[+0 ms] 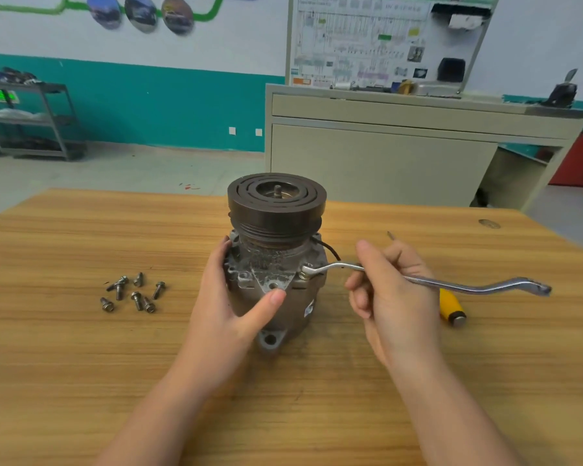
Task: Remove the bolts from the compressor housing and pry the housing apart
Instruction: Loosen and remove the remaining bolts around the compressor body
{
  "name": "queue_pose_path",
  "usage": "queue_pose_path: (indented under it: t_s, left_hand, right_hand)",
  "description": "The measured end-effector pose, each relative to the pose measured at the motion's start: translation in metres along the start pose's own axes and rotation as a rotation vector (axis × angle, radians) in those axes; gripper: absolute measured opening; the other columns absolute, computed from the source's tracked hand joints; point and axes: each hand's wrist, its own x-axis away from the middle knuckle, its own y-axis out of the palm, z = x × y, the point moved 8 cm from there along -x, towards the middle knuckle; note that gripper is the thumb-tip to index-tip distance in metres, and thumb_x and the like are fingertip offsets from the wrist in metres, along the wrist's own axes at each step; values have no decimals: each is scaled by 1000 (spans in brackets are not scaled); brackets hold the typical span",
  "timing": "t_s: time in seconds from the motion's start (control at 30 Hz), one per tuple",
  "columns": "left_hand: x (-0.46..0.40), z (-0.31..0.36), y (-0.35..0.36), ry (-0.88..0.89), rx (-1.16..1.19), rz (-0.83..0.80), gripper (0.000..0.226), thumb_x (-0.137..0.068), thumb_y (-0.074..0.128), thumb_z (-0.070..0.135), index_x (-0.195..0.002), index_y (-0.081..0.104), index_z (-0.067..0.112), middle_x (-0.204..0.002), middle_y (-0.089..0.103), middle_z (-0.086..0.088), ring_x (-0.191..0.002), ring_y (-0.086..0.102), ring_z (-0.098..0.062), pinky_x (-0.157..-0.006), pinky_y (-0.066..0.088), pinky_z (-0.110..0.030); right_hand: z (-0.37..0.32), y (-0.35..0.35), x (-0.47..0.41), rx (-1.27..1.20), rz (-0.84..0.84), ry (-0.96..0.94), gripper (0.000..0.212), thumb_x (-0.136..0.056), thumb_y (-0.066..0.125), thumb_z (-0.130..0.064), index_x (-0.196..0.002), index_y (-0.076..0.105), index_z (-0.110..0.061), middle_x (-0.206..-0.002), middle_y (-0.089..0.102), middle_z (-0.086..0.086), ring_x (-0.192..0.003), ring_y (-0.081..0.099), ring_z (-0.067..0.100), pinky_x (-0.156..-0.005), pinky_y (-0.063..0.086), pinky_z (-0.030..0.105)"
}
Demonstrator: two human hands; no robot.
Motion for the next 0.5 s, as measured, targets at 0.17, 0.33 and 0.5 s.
queue_pose_path:
  t_s: [0.17,0.33,0.5]
  left_hand:
    - [1,-1,0,-4,-15,5,107,-66,60,72,-154,19,28,-152,33,18,-136,31,10,-103,25,-2]
    - [0,0,-1,21,-17,10,101,-66,61,72,-150,20,33,-145,34,24,-129,28,25,-99,23,4]
    - [-1,3,0,53,3,38,92,-69,62,69,-144,23,34,-139,31,35,-126,29,27,-97,23,5]
  right_hand:
    - [-16,14,33,315,124,-300,41,-92,62,-24,-54,47,-23,-49,57,2,-36,46,8,-40,35,17]
    - [-26,42,62,686,52,-672,39,-89,59,-21,-61,33,-21,-59,37,1,-45,33,-1,-45,25,6]
    - [3,6,-2,88,-119,-18,36,-83,63,-16,-51,45,-19,-44,53,5,-32,39,8,-36,30,17]
